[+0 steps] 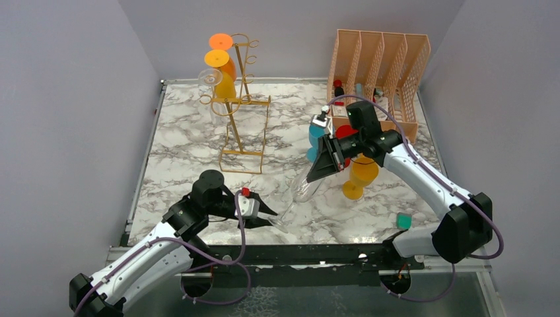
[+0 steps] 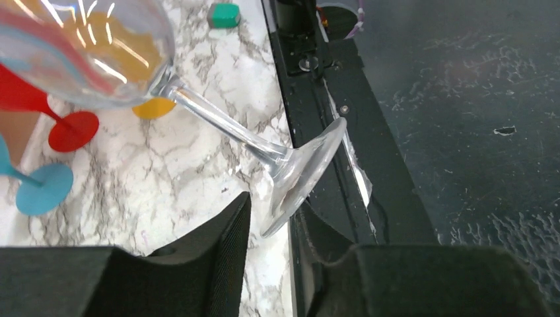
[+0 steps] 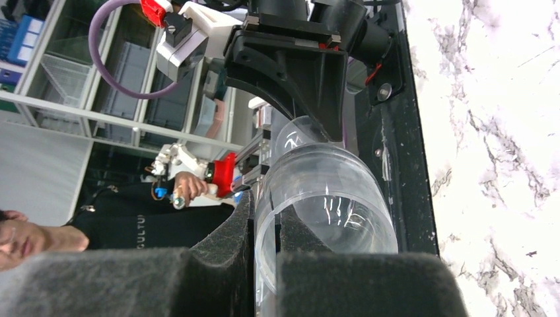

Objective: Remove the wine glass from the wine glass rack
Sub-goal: Place the wine glass at the center of the board.

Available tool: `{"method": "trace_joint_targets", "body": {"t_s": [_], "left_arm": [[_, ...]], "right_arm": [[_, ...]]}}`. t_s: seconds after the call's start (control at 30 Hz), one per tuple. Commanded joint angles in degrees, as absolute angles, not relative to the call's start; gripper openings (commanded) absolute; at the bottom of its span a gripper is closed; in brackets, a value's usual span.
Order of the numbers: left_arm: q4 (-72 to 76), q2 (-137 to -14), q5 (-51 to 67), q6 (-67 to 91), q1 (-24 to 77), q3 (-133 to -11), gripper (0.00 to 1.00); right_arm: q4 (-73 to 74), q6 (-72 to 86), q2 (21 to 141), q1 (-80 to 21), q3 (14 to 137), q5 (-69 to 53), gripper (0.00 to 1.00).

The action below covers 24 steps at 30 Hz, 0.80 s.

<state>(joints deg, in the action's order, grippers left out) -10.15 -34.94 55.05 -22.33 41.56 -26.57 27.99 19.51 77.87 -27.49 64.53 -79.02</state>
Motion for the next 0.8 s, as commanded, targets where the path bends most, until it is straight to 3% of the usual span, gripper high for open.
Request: {"method": "trace_joint_targets", "body": {"t_s": [0.0, 0.47, 0.67, 0.77], "left_arm": [[-5.9, -34.3, 50.1, -19.3, 41.0, -28.0, 0.43], [-7.7, -32.1, 48.0, -15.0, 41.0, -27.9, 0.77], [-7.0, -31.0, 40.6, -8.6, 41.1, -28.8, 0.98], [-5.9, -30.9, 36.4, -4.8, 41.1, -29.0, 0.99]], "right_arm": [[28.0, 18.2, 76.0, -29.2, 64.7, -72.5, 0.01], [34.1, 15.5, 74.4, -29.2, 66.4, -60.4, 0.01], [40.1, 13.9, 73.5, -29.2, 68.8, -45.1, 0.01], [42.5, 13.8, 73.7, -29.8, 70.2, -36.5, 0.01]]}}
